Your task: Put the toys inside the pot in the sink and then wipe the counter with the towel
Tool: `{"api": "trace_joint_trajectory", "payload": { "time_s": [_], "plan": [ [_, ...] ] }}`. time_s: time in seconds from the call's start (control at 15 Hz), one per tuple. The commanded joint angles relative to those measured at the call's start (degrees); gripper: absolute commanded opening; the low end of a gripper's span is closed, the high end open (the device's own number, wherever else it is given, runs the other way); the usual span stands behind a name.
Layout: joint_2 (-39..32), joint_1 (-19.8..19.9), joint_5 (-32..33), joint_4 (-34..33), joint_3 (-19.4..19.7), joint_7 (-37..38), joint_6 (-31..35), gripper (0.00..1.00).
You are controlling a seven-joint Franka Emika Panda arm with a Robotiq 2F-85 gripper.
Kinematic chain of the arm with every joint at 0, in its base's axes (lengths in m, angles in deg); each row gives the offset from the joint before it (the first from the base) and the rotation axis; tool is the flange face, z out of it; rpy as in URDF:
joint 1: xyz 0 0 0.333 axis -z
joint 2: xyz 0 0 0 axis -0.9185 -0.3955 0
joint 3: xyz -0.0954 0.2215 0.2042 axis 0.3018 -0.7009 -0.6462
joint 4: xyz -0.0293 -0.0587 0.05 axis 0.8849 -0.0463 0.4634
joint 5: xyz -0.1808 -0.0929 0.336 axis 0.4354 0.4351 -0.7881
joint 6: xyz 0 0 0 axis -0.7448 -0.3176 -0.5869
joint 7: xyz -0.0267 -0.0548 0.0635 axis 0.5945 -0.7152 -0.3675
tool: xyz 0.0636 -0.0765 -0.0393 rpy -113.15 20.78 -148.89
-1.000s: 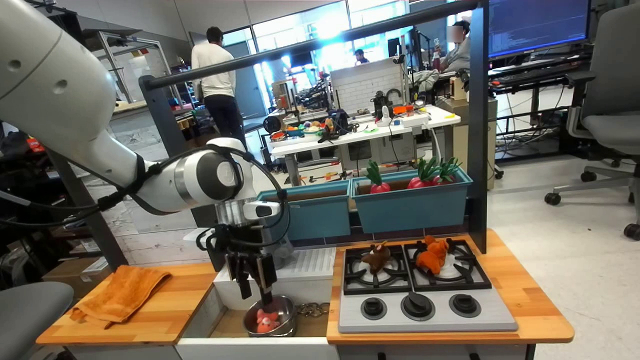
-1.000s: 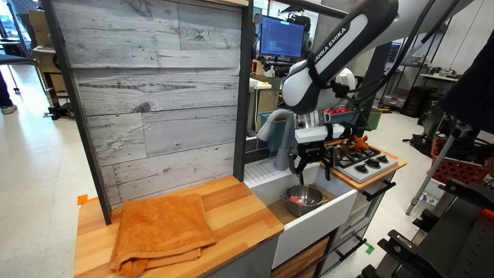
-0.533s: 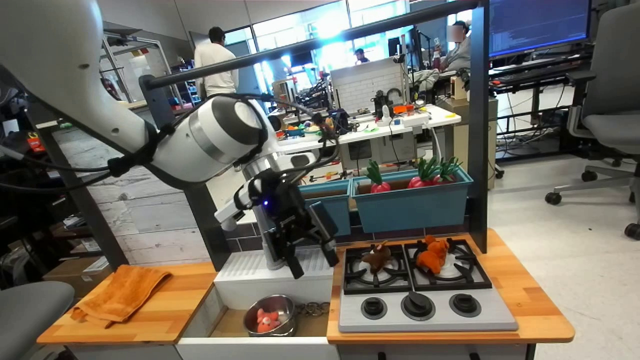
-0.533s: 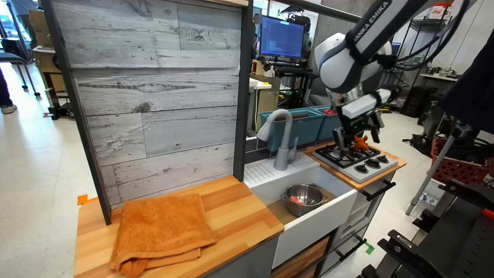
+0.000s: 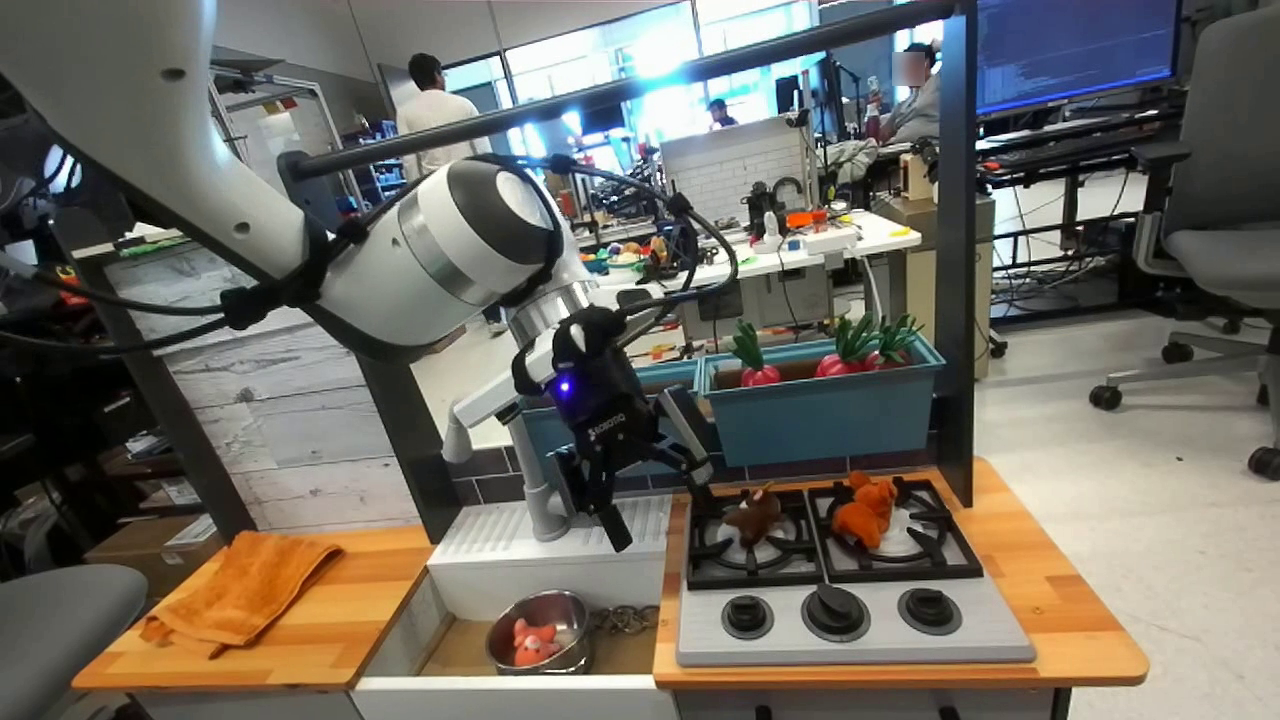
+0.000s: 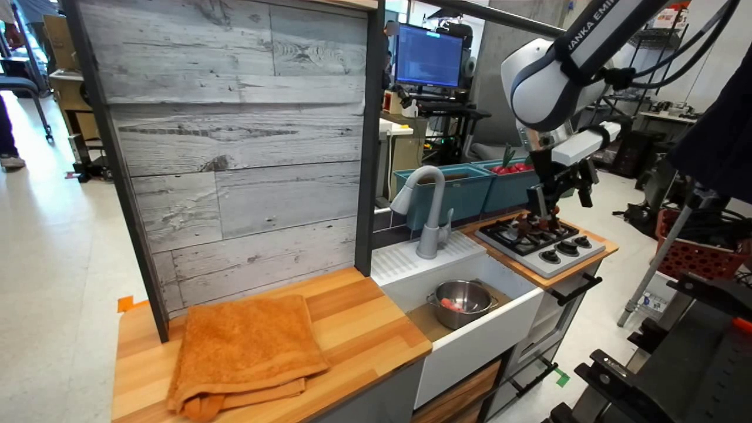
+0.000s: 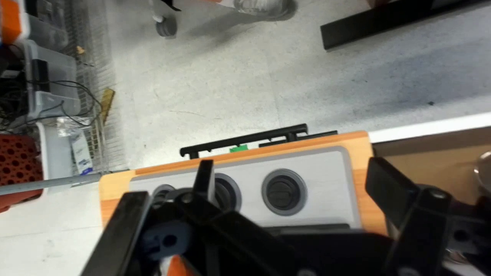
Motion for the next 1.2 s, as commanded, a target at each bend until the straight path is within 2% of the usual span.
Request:
{"api": "trace_joint_trajectory", "payload": {
  "time_s": [0.0, 0.47, 0.53, 0.73, 0.8, 1.0, 1.13],
  "plan": [
    [1.55, 4.33, -4.64, 2.09, -6.00, -2.10, 6.92, 1.00],
    [-0.43, 8.52, -12.57, 0.91, -10.69, -3.88, 27.12, 1.00],
    [-0.60, 5.81, -10.68, 1.19, -8.25, -2.45, 23.19, 1.00],
    [-0.59, 6.93, -11.89, 1.02, -8.83, -2.71, 25.86, 1.00],
    [-1.43, 6.11, -11.44, 0.63, -8.09, -1.59, 26.60, 1.00],
    [-5.23, 5.95, -12.11, -4.20, -7.19, 0.52, 25.13, 1.00],
    [-8.56, 6.87, -13.11, -9.88, -6.83, 2.40, 22.82, 1.00]
  ]
}}
